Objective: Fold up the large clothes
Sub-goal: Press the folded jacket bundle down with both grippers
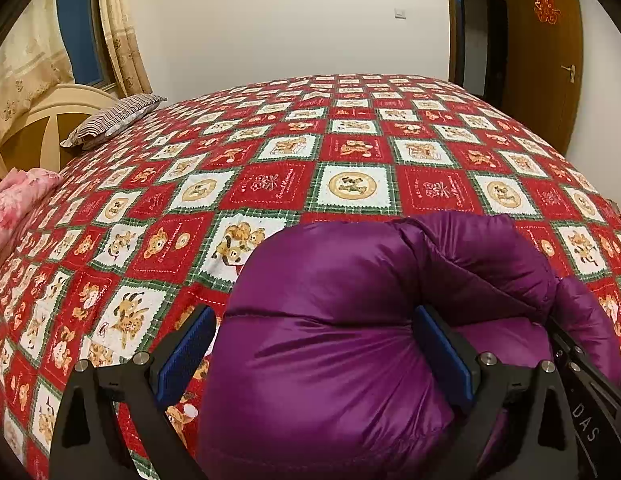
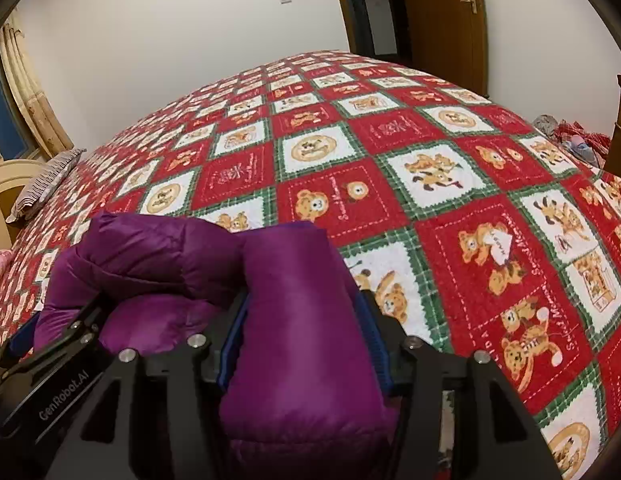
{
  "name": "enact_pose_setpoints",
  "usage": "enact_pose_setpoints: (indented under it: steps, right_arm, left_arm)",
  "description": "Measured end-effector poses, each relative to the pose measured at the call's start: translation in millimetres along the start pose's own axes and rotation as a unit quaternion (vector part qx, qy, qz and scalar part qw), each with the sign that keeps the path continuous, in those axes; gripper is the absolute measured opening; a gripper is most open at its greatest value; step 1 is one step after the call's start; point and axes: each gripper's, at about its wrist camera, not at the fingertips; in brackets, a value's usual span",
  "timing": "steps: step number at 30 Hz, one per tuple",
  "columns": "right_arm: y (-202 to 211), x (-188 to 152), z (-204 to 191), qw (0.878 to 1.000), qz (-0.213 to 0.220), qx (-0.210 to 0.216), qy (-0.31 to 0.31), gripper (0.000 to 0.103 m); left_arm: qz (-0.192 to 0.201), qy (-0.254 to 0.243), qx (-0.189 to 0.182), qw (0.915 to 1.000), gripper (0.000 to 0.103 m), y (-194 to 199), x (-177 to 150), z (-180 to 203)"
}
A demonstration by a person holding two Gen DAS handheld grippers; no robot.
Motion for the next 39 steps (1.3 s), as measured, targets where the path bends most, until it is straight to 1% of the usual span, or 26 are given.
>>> enact_pose_setpoints:
  steps: [13, 24, 39]
  right_arm:
    - [-8.3, -0.1, 3.2, 1.000, -0.019, -0.006, -0.001, 0.061]
    - [-11.0, -0.4, 2.2, 1.000, -0.022, -0.015, 0.004, 0.061]
    - [-14.7, -0.4, -0.2, 0.999, -0.027, -0.028, 0.014, 0.063]
  left_arm:
    - [-0.017, -0.016, 0.013, 0.9996, 0.101, -7.4, -0.8, 7.3]
    - [-0.029, -0.023, 0.017, 0.9992, 0.101, -12.5, -0.9, 10.3]
    - [-0.032, -0.029, 0.026, 0.9987, 0.102, -17.5, -1.9, 13.2]
Point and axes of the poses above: each gripper's, at about its wrist camera, not at the fingertips, and y roughly against the way its jaws point, z to its right, x to its top, and after that the axes turned 1 degree about -z, right-handed
